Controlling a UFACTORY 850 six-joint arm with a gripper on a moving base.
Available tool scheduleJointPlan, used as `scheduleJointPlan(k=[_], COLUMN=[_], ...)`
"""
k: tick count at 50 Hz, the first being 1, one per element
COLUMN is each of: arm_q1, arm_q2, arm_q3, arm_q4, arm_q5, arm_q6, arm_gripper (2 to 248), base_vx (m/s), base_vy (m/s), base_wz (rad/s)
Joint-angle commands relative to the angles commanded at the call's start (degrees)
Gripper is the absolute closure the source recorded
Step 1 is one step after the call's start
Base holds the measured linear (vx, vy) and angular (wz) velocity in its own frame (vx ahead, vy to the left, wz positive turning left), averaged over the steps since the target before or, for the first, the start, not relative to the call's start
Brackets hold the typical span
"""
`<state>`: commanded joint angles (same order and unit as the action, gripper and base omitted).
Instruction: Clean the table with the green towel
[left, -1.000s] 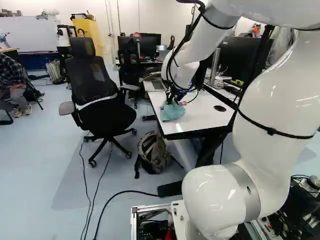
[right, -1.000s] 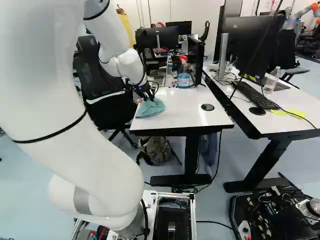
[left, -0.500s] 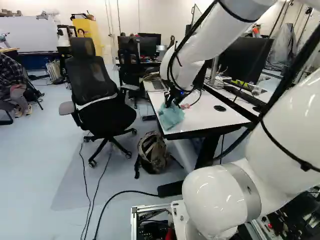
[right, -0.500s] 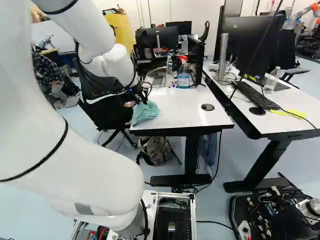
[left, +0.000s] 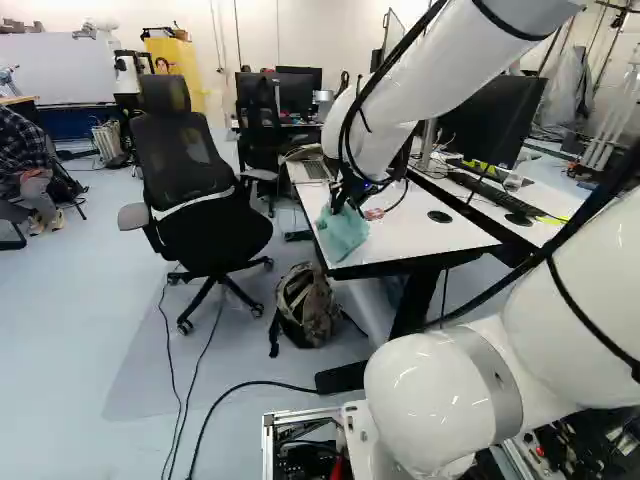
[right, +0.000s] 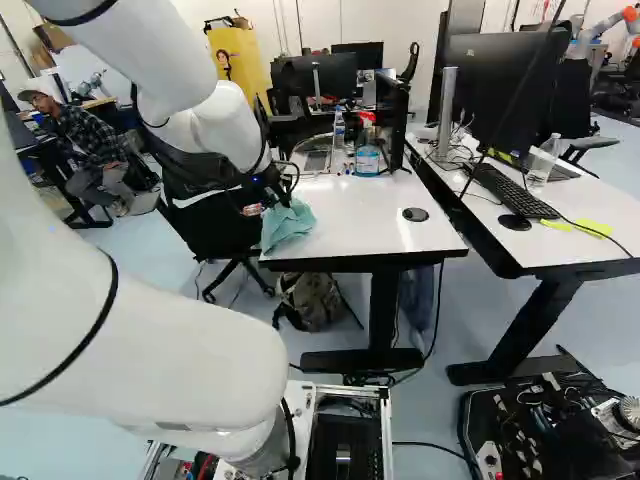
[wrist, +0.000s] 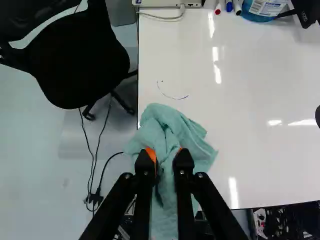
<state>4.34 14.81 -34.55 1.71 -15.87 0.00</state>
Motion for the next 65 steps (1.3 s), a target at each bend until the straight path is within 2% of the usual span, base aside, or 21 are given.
scheduleJointPlan(k=[12,21,41,55,65], arm_q1=[-0.1,-0.2,-1.3,-2.5,-2.6], arm_q2=[-1.6,-4.6,-11.1,-15.5,-19.6], arm_q3=[-1.4,-4.0,-10.1,-14.3,-17.3], arm_q4=[0.0,0.0,0.0,0.0,0.0], arm_q5=[0.4,3.4,6.0,9.3,11.6], arm_q6=[0.0,0.0,0.0,0.0,0.0], arm_gripper=[199,199,199,199,199], base_vx=[0.0,0.0,0.0,0.0,0.0], base_vy=[0.0,0.0,0.0,0.0,0.0], base_wz=[0.0,0.0,0.0,0.0,0.0])
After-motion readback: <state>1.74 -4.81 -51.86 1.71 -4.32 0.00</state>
